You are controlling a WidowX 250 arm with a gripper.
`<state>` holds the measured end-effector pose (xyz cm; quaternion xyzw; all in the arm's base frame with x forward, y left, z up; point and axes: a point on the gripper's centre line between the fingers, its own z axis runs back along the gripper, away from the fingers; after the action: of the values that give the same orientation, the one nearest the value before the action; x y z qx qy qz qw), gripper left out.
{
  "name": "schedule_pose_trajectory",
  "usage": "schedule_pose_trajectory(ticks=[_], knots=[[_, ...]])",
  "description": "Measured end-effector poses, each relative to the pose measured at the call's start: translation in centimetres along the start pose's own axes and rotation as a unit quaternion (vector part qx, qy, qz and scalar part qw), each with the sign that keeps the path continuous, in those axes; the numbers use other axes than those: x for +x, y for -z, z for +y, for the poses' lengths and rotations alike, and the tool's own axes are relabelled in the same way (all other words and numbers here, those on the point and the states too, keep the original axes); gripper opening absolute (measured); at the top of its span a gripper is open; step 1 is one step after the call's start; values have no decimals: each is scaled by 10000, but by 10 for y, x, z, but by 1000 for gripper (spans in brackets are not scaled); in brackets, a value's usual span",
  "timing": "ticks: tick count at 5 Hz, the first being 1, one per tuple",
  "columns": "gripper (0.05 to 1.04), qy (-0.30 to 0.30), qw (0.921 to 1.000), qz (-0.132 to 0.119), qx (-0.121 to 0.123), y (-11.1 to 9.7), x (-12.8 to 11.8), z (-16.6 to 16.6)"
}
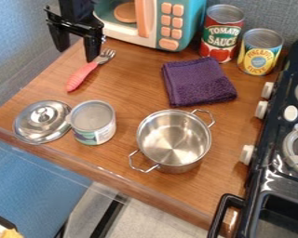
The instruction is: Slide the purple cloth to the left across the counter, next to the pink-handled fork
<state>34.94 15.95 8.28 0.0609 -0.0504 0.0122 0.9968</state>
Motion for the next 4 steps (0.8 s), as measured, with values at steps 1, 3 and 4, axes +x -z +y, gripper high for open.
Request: schedule_pose_trajectory(ticks=[1, 3, 4], knots=[[1001, 5, 9999, 147, -88, 12, -3, -4], [1001, 870, 9948, -98, -523, 6, 24, -90], [1001, 915, 9938, -351, -522, -6, 40, -112]])
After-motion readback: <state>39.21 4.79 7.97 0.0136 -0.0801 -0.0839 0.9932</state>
